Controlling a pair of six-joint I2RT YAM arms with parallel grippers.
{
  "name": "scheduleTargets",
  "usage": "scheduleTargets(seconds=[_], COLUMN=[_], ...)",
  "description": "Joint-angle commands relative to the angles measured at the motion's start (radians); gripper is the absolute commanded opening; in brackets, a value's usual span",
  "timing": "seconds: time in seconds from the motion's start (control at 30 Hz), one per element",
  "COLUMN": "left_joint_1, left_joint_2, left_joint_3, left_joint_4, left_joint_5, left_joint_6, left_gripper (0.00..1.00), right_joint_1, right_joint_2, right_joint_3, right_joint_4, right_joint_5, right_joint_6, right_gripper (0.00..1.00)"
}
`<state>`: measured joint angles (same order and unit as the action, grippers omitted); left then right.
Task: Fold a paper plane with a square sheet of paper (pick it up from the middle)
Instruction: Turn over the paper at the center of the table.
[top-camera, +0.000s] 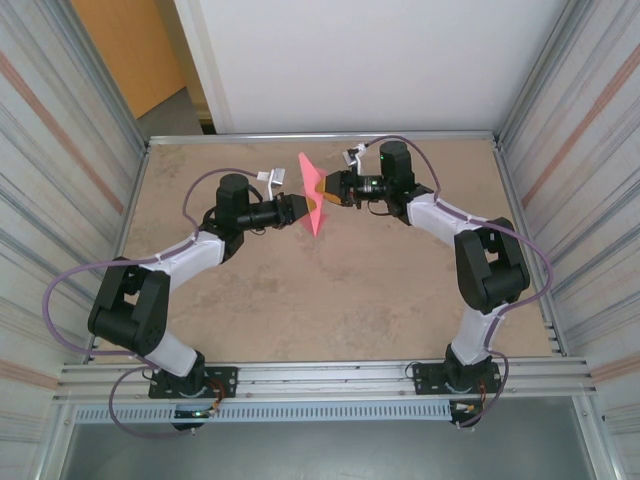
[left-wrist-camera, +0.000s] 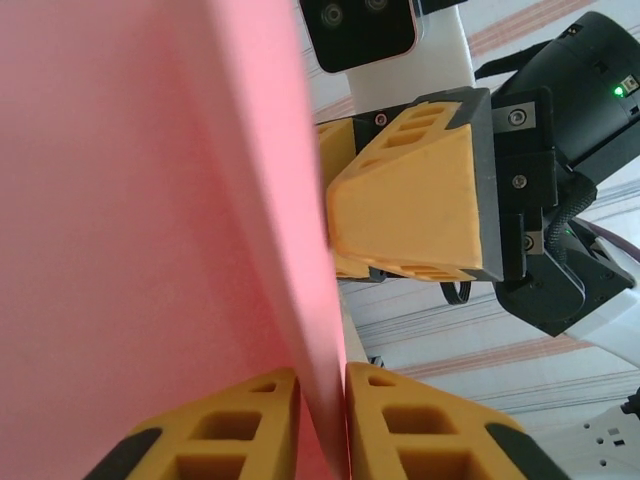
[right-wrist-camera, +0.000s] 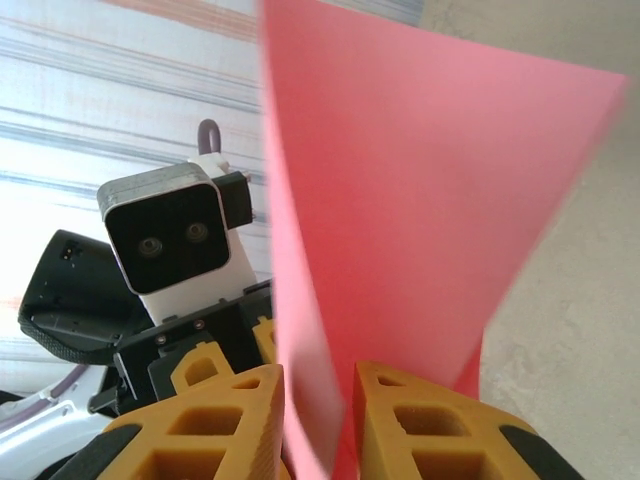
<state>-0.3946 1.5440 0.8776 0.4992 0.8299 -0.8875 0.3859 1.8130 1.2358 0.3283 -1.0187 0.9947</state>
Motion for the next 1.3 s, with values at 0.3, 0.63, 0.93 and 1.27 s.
scheduleTargets(seconds=[0.3, 0.63, 0.93, 1.27], left_joint_1=[0.002, -0.053, -0.204, -0.312], left_joint_2=[0.012, 0.018, 0.194, 0.451], left_joint_3=[0.032, 0.237, 0.555, 0.741], left_joint_4=[-0.125, -0.808, -1.308, -1.518], left_joint_5=[-0.036, -0.416, -1.002, -1.387], left_joint_6=[0.084, 0.428, 0.589, 0.596], left_gripper=[0.11, 0.11, 0.09, 0.08], right_joint_1=[-0.065, -0.133, -0.173, -0.226], right_joint_2=[-0.098, -0.155, -0.207, -0.227], right_joint_3=[-0.038, -0.074, -0.113, -0.16], right_joint_4=[-0.251, -0.627, -0.696, -0.696], right_joint_5=[0.126, 0.467, 0.661, 0.683], right_joint_6=[-0.153, -0.393, -0.41, -0.383], right_gripper=[0.38, 0.42, 0.45, 0.45])
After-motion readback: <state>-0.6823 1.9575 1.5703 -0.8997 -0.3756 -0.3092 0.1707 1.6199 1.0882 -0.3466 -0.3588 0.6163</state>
